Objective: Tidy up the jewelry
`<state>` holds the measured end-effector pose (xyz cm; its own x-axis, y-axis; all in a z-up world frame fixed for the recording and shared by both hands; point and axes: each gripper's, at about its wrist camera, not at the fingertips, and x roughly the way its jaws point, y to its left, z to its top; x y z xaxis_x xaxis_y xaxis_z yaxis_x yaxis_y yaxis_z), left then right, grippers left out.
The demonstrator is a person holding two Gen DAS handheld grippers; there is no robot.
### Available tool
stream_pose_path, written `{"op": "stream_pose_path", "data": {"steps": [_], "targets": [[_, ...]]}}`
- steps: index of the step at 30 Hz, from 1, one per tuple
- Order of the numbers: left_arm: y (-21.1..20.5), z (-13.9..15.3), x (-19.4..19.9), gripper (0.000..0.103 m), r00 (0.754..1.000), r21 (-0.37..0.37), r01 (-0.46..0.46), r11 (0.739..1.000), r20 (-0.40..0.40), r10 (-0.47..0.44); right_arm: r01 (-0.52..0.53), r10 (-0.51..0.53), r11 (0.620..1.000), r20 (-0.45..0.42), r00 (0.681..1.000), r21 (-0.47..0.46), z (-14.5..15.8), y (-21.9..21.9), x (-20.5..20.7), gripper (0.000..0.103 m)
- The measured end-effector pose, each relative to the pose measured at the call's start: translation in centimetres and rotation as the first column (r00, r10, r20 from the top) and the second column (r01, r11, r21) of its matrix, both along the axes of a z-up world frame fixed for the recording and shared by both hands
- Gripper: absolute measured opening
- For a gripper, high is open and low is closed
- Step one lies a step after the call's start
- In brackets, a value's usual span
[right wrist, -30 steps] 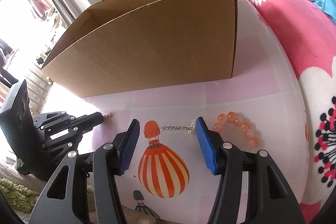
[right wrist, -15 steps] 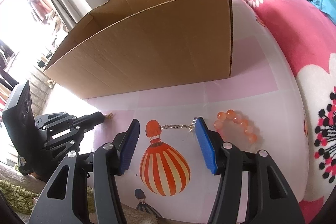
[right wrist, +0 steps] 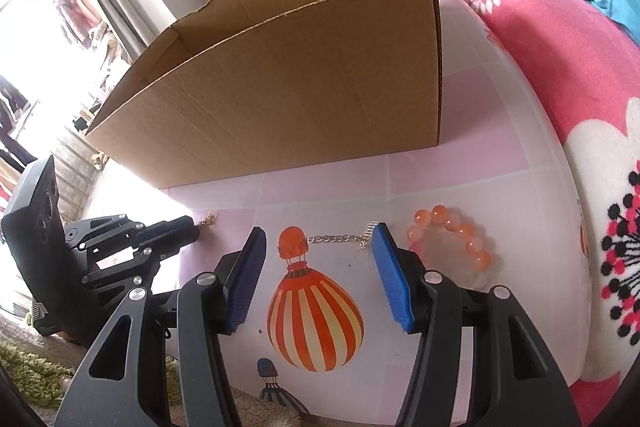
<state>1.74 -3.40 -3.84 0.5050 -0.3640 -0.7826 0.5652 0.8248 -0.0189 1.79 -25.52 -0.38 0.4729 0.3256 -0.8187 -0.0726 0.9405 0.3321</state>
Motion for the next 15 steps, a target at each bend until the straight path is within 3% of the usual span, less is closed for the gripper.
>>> {"op": "stream_pose_path", "data": {"steps": [4, 15], "targets": [[-0.1, 0.4, -0.3, 0.026, 1.000, -0.008, 0.002, 1.000, 0.017, -0.002, 0.002, -0.002, 1.000, 0.001, 1.000, 0.007, -0.1, -0.1, 0.0, 0.054], [-1.1, -0.4, 0.5, 0.026, 1.000, -0.001, -0.006, 1.000, 0.026, 0.006, -0.004, 0.004, 1.000, -0.014, 1.000, 0.012, -0.5, 0.1, 0.2, 0.054]]}}
